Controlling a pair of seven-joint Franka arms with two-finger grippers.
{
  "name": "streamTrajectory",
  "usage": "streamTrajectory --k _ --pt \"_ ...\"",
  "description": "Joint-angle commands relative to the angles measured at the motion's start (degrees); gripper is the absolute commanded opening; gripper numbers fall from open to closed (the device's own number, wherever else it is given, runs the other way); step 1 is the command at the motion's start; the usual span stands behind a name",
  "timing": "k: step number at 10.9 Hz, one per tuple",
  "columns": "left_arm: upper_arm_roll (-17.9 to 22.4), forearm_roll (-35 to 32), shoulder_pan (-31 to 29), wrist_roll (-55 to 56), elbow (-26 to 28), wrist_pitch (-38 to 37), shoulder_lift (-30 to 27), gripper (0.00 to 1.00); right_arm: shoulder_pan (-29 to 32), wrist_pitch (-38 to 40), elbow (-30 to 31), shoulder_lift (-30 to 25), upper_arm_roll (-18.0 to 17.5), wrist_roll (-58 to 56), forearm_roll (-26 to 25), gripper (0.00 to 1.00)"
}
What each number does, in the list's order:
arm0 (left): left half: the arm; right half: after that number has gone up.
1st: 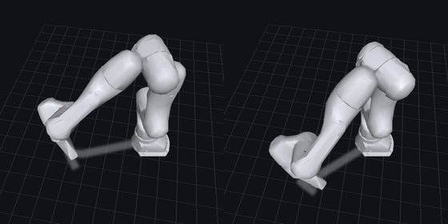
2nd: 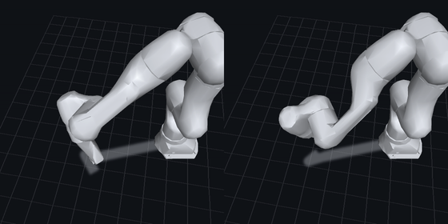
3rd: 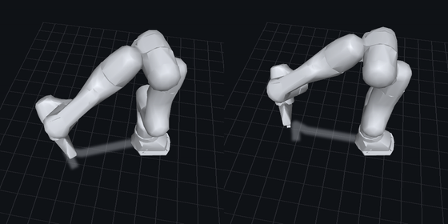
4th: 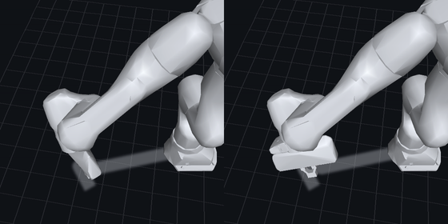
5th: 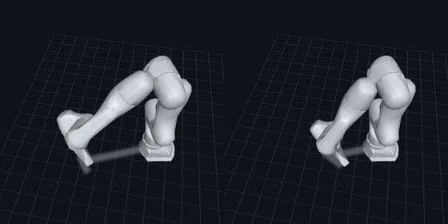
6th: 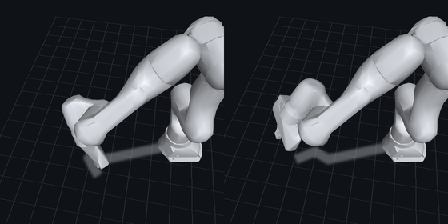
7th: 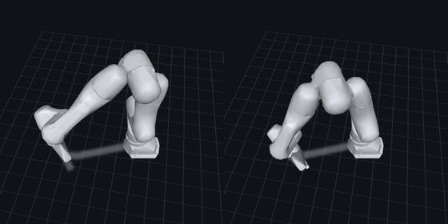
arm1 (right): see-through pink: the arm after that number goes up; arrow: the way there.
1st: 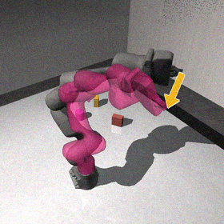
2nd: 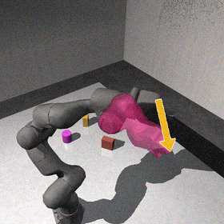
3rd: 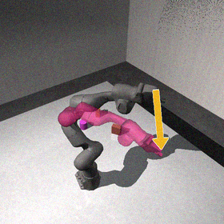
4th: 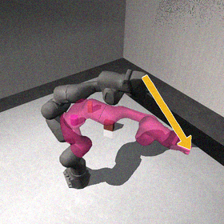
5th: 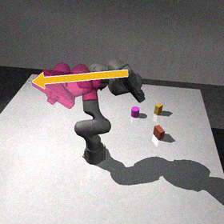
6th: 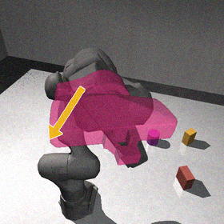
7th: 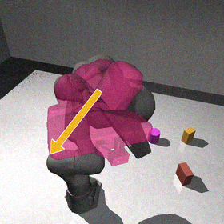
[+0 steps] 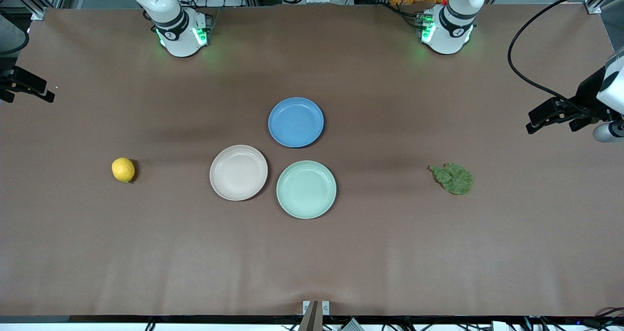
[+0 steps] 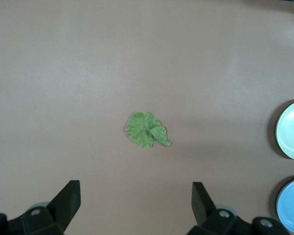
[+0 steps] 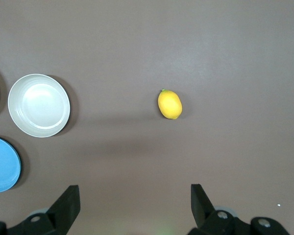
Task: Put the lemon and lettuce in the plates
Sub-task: 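Move the right gripper to the lemon while the left gripper reaches the lettuce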
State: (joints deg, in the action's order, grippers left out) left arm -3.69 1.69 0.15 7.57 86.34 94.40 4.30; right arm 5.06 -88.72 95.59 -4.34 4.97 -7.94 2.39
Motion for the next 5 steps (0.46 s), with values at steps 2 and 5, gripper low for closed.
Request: streamTrajectory --k 2,5 --pt "-0.4 0.8 -0.1 -1.4 0.4 -0.8 -0.4 1.0 0.3 0.3 0.0 -0.1 -0.1 0.0 -0.3 1.0" --pt "-0.7 0.7 -0.1 -0.9 0.4 -0.8 -0.3 1.0 0.3 0.3 0.2 0.0 -0.1 0.0 -0.3 1.0"
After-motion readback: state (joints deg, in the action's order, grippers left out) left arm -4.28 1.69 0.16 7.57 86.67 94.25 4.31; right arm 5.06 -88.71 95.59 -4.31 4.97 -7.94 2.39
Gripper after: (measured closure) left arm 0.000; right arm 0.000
